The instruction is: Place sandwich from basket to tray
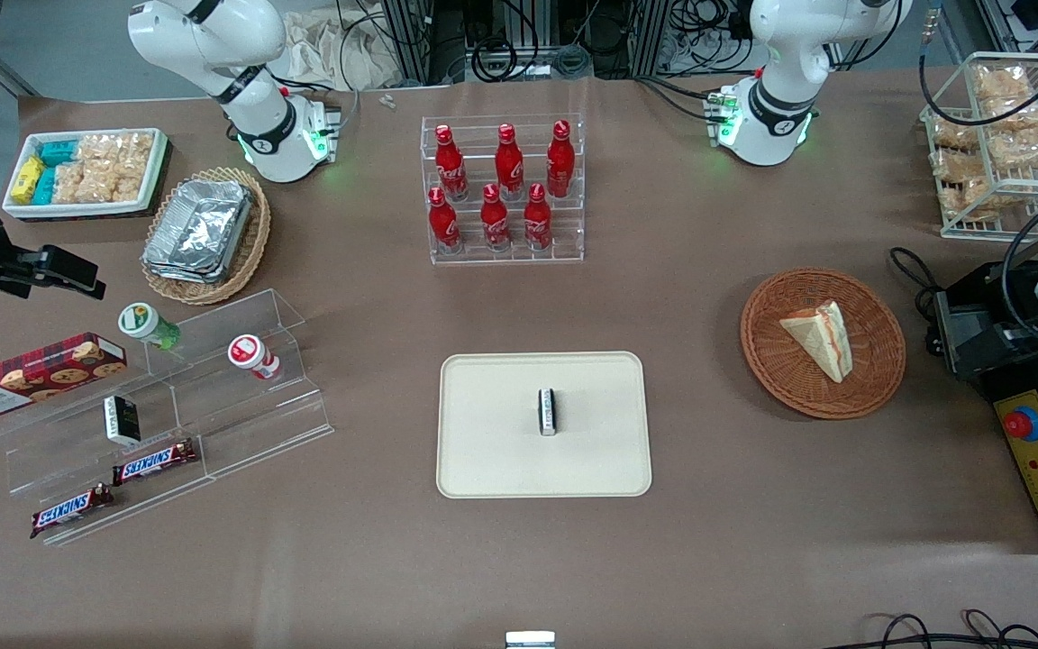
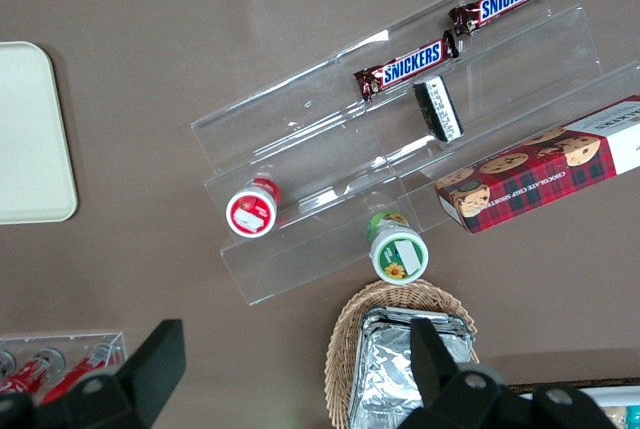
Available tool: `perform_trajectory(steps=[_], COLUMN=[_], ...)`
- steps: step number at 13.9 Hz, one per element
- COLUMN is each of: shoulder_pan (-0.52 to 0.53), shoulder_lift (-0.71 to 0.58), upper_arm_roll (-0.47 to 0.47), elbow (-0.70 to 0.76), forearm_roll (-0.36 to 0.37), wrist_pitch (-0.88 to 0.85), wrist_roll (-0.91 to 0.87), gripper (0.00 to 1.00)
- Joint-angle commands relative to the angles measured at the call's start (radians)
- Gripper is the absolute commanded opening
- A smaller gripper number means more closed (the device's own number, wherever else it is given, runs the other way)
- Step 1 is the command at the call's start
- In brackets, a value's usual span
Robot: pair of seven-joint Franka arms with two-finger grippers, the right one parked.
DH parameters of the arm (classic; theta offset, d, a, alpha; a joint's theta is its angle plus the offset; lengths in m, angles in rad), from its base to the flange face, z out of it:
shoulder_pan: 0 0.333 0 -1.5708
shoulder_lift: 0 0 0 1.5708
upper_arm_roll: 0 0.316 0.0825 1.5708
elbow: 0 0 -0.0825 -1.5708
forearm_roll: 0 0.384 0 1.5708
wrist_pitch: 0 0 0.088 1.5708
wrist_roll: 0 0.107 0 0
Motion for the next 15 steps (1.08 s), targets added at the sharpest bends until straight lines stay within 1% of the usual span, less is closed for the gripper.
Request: perform_trajectory(steps=[1,5,6,8,10,11,12,15], shoulder_pan=[0.002,-0.001,0.000,-0.012,-0.012,-0.012,-0.010,-0.001], shoulder_lift=[0.016,0.029,0.032,0.026,0.012,-0.003,-0.017,-0.028], upper_arm_roll=[0.000,0.000,-0.002,-0.005,-0.008,-0.008,-0.008,-0.001], elbow=[0.038,0.032,0.030,0.003,-0.058,-0.100,-0.144,-0.221], forearm_roll=[-0.002,0.005,-0.010,0.004,-0.004,-0.004,-0.001,-0.009], wrist_pitch=[-0.025,-0.023,-0.023,-0.026,-0.028,-0.026,-0.016,0.010], wrist_roll=[0.004,-0.001,-0.031,-0.162,-0.336,-0.391,-0.425,-0.453], gripper=[1.00,1.00,1.00,1.00,0.99,0.98,0.97,0.94])
